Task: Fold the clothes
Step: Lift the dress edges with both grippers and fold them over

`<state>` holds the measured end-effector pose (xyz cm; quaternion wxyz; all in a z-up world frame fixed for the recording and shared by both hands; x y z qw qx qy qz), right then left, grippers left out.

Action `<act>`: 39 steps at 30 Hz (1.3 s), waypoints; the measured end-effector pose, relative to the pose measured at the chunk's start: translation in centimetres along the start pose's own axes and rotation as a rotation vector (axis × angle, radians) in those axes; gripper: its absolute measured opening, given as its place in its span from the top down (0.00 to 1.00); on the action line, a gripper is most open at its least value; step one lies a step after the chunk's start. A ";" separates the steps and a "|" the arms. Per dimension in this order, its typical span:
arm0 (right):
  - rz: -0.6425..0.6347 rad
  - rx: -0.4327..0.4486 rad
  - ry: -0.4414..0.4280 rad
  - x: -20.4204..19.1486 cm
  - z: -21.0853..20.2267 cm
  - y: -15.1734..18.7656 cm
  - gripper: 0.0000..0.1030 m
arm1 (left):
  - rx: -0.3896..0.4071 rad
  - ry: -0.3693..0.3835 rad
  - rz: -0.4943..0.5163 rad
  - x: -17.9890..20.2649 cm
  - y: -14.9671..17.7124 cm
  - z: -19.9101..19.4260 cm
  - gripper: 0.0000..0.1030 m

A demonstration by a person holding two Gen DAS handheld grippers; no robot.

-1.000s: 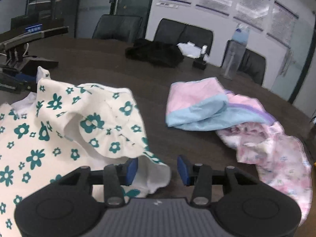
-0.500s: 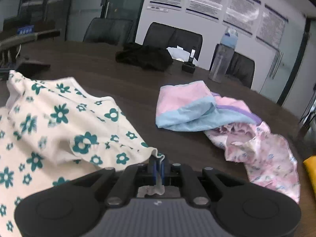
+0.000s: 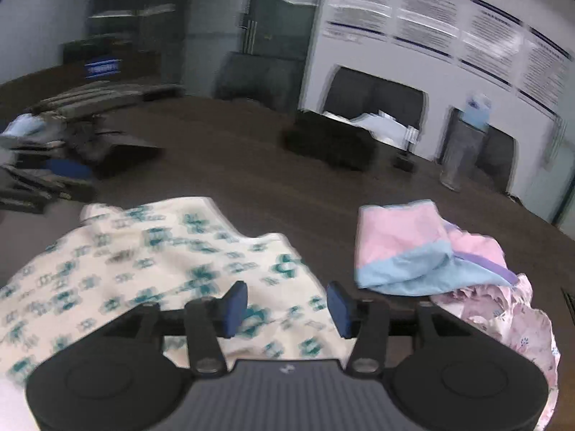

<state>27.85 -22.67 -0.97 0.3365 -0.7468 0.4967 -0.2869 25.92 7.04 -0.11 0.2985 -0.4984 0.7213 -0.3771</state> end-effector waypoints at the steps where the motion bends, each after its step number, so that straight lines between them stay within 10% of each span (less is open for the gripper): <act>1: 0.022 -0.013 -0.001 0.4 0.6 0.2 0.54 | -0.029 0.002 -0.037 0.0 -0.1 1.1 0.55; 10: 0.180 -0.097 -0.020 3.1 5.5 1.4 0.59 | -0.140 -0.009 0.025 2.4 2.0 5.0 0.67; 14: 0.171 -0.133 -0.023 3.3 6.1 1.9 0.94 | -0.169 -0.037 0.072 2.9 2.0 4.2 0.69; 18: 0.120 -0.127 0.015 3.0 4.8 1.1 0.91 | -0.122 -0.010 0.065 2.0 -1.2 3.8 0.61; 20: 0.133 -0.073 -0.015 2.9 4.1 -0.5 0.81 | -0.110 0.035 0.052 1.8 -2.8 5.2 0.39; 28: 0.156 -0.053 -0.147 1.6 9.7 -3.2 0.69 | -0.179 0.083 -0.008 2.7 -2.5 11.3 0.45; 33: 0.137 -0.078 -0.145 1.5 11.4 -2.1 0.72 | -0.186 0.136 -0.033 2.8 -2.2 11.6 0.60; 36: 0.163 -0.067 -0.166 1.6 11.5 -1.7 0.89 | -0.183 0.162 -0.023 3.2 -2.2 11.5 0.91; 39: 0.137 -0.059 -0.107 1.6 11.4 -1.7 0.95 | -0.176 0.103 0.010 3.6 -2.4 11.5 0.95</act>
Point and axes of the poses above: each gripper's, at about its wrist camera, not at the fingertips, and z roughly the way its jaws point, x to its right, y to its underside, the point moved 8 cm from there along z, roughly the way its jaws point, and after that the axes turned 2 degrees about z, right-handed, at the moved point
